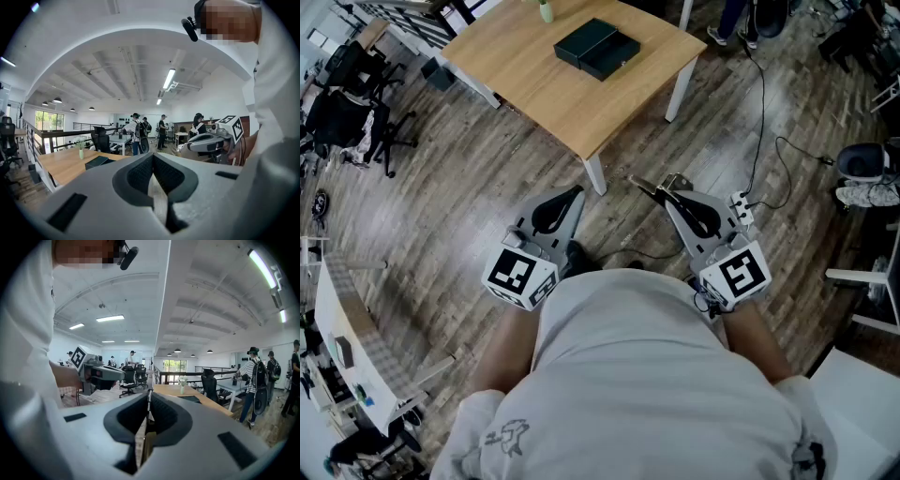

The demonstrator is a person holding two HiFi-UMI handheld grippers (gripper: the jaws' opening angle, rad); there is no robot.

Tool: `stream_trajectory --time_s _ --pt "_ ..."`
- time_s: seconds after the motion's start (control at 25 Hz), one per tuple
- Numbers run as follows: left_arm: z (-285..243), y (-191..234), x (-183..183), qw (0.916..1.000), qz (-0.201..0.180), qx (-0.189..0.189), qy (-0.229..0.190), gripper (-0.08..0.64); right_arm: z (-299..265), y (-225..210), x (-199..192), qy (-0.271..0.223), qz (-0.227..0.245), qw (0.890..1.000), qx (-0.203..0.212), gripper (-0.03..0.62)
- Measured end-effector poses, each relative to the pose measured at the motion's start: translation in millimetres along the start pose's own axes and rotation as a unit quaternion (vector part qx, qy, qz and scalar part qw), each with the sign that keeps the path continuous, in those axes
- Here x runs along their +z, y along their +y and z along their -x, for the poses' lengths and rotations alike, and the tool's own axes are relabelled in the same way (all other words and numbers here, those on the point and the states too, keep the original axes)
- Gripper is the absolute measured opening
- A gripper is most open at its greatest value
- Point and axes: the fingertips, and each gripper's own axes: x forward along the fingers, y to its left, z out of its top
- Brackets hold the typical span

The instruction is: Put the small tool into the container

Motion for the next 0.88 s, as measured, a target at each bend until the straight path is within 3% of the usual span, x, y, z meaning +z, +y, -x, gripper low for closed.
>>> stream_trajectory --time_s 0.88 --pt "-30 12 -8 0.9998 0.01 -0.018 0.007 0.006 -14 -19 -14 0.013 -0.02 1.0 -0.001 0.031"
